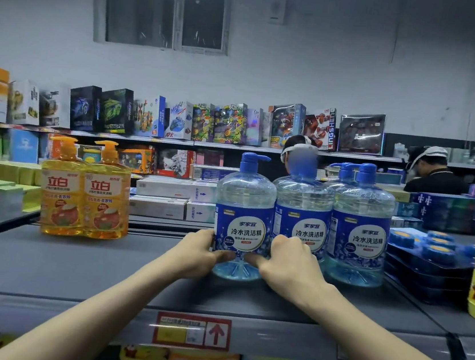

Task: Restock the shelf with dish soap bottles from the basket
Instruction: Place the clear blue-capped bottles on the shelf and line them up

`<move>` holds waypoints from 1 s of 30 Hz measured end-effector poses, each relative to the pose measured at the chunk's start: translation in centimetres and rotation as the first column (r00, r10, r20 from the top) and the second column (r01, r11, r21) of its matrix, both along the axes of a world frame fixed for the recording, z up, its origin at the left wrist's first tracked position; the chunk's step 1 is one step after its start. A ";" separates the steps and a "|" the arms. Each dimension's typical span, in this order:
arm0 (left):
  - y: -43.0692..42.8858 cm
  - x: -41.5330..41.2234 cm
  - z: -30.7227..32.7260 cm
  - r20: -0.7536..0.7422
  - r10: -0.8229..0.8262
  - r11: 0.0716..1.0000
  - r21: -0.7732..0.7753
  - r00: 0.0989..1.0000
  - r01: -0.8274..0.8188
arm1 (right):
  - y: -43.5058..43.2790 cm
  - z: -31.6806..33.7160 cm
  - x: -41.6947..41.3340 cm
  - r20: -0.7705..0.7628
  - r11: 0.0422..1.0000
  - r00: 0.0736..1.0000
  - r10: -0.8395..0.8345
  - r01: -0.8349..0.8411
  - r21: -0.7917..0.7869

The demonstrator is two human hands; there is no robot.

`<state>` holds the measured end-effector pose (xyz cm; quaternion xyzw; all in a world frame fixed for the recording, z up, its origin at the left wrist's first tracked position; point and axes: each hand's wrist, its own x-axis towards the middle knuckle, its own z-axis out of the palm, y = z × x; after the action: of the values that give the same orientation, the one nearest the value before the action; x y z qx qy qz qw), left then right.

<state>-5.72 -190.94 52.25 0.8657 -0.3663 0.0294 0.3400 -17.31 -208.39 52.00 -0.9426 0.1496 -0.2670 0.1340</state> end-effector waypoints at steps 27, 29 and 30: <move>0.2 2.5 -2.3 -0.057 0.031 0.938 -0.344 0.998 -0.049 | -1.0 -2.4 1.7 0.093 0.999 0.995 -0.032 0.030 0.022; 0.2 2.5 -2.2 -0.068 0.033 0.938 -0.343 0.997 -0.055 | -1.1 -2.5 1.9 0.094 0.999 0.995 -0.033 0.032 0.011; 0.1 2.5 -2.1 -0.079 0.034 0.938 -0.341 0.996 -0.059 | -1.1 -2.5 1.9 0.094 0.999 0.995 -0.036 0.036 0.003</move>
<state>-3.27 -190.80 50.11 0.8020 -0.3227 0.0697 0.4977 -15.43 -209.50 49.49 -0.9260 0.1601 -0.3132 0.1369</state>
